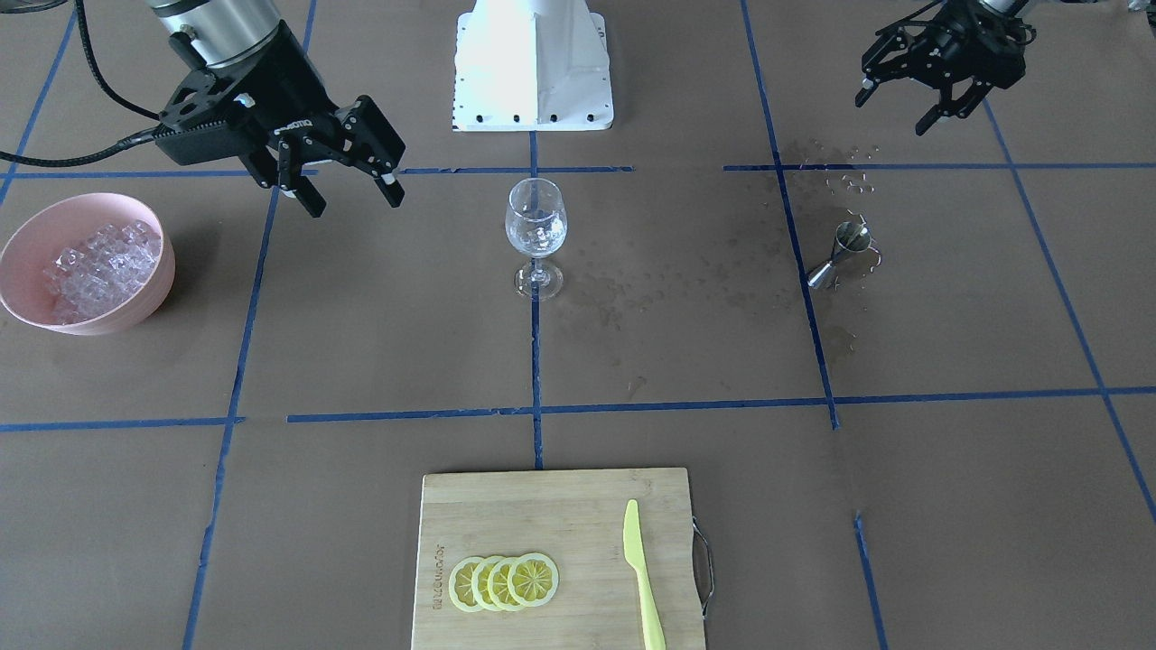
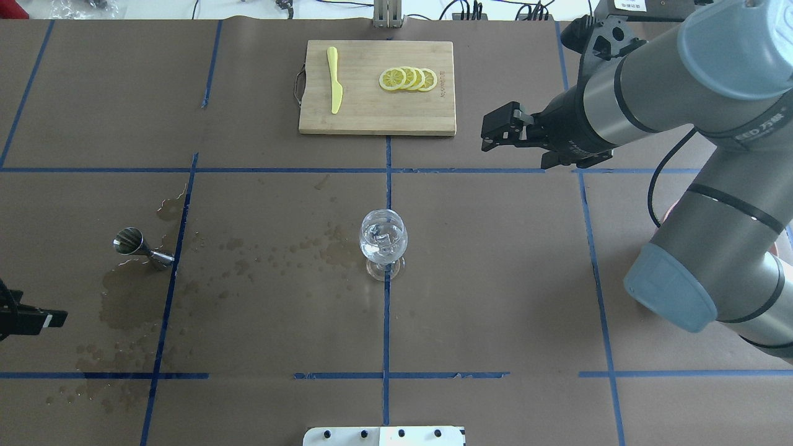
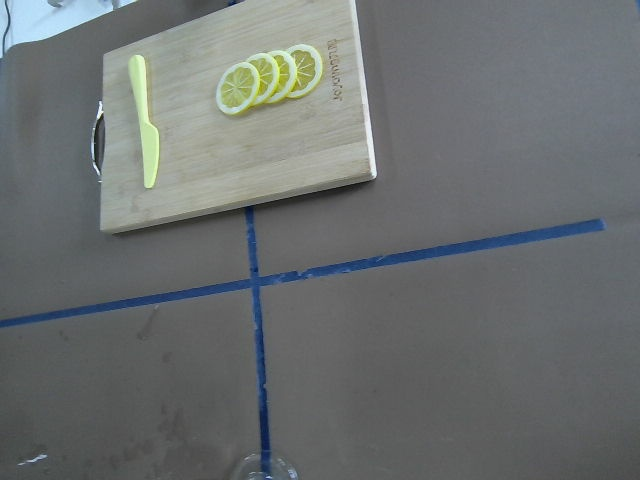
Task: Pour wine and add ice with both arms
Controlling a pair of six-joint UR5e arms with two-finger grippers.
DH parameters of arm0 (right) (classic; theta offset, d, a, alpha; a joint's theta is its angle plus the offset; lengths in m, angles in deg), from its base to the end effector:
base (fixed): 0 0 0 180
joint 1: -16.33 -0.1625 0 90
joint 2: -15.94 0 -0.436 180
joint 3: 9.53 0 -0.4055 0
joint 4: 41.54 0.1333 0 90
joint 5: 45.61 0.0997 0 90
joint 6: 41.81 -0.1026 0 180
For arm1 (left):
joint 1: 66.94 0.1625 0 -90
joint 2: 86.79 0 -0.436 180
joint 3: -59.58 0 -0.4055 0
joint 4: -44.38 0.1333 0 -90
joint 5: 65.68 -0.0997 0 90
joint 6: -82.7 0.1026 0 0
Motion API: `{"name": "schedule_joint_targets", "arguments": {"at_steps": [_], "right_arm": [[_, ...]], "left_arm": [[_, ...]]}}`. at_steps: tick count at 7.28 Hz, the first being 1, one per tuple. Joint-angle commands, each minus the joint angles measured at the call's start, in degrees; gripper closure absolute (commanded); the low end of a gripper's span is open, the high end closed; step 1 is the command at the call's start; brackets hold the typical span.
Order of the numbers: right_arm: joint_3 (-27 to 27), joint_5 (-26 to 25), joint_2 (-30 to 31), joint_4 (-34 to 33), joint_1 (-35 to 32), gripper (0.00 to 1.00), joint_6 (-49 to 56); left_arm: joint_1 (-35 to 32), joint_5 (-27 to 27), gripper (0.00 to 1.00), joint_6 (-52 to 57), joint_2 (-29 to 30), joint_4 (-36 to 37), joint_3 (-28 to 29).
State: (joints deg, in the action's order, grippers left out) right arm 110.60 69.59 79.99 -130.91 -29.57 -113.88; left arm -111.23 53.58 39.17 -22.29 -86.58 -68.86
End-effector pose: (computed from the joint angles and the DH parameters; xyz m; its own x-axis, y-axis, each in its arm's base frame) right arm -0.3180 -0.4569 0.1857 0.4872 0.1025 0.8673 -0.2650 0.9636 0.0350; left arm 0.1843 -0.2959 0.4374 0.5272 0.3693 -0.7653 -0.0809 0.9183 0.3875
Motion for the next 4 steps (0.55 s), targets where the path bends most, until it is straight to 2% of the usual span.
{"name": "schedule_joint_targets", "arguments": {"at_steps": [1, 2, 3, 4], "right_arm": [[-0.60, -0.05, 0.97, -7.28, -3.92, 0.00, 12.33], [-0.69, -0.14, 1.15, -10.61, -5.25, 0.00, 18.31], [-1.39, -0.06, 1.76, -12.39, -7.09, 0.00, 21.76], [-3.57, 2.03, 1.86, -12.84, -9.63, 0.00, 24.84]], "left_arm": [[-9.97, 0.00, 0.00, 13.23, 6.13, 12.33, 0.46], [-15.33, 0.00, 0.00, 20.34, 8.25, 16.82, 1.34], [-20.70, 0.00, 0.00, 26.25, 12.36, 18.35, 4.56], [-24.49, 0.09, 0.00, 29.44, 13.70, 18.45, 7.99]]}}
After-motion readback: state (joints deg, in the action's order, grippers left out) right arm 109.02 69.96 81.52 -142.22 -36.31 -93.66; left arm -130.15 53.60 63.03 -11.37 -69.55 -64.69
